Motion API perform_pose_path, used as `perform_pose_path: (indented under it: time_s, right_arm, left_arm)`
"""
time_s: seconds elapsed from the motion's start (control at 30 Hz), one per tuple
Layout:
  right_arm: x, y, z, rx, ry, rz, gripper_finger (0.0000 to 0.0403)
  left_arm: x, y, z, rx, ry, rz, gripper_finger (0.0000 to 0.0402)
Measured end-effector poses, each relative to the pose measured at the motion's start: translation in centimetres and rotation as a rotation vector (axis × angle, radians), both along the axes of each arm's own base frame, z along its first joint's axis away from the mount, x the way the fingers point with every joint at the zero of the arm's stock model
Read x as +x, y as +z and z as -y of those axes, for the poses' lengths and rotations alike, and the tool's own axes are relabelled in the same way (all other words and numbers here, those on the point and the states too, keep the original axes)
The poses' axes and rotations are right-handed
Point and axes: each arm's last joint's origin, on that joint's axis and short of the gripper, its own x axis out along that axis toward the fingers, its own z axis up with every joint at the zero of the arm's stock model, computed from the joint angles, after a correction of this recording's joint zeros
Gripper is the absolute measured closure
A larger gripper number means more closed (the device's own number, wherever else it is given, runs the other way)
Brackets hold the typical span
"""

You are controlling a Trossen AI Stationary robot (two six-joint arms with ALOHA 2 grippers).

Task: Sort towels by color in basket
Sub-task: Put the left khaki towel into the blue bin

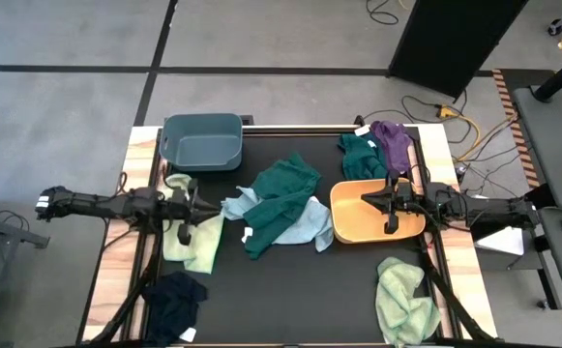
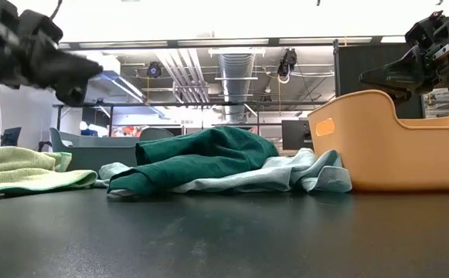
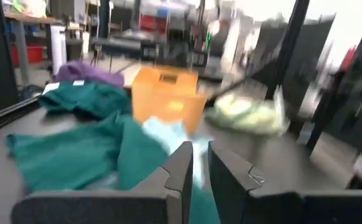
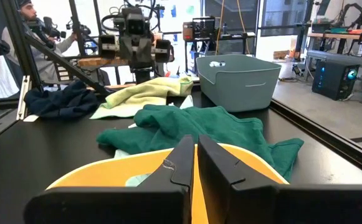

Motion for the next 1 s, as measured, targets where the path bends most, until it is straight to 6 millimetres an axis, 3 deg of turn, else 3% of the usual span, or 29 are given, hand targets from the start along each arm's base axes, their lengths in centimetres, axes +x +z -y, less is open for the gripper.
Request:
perform_pose_path:
  time_s: [0.23,0.4,0.73,0.9,1.0]
  right_arm:
    - [0.0,0.0,0.0,0.0,0.0,0.0,0.039]
    - [0.0,0.0,0.0,0.0,0.0,0.0,0.039]
    - [0.0,0.0,0.0,0.0,0.0,0.0,0.039]
    - [0.0,0.0,0.0,0.0,0.0,0.0,0.039]
    - [0.0,0.0,0.0,0.0,0.0,0.0,0.039]
  left_arm:
    - [-0.1,1.2,0.0,-0.041,0.01,0.123,0.0366]
    - [-0.1,1.8,-0.2,-0.166,0.042,0.127,0.0366]
    - [0.8,6.7,-0.2,-0.323,0.113,-0.1,0.0366]
    - [1.3,8.4,-0.2,-0.295,0.162,-0.384,0.0366]
    - [1.6,9.5,-0.2,-0.367,0.22,-0.555,0.0366]
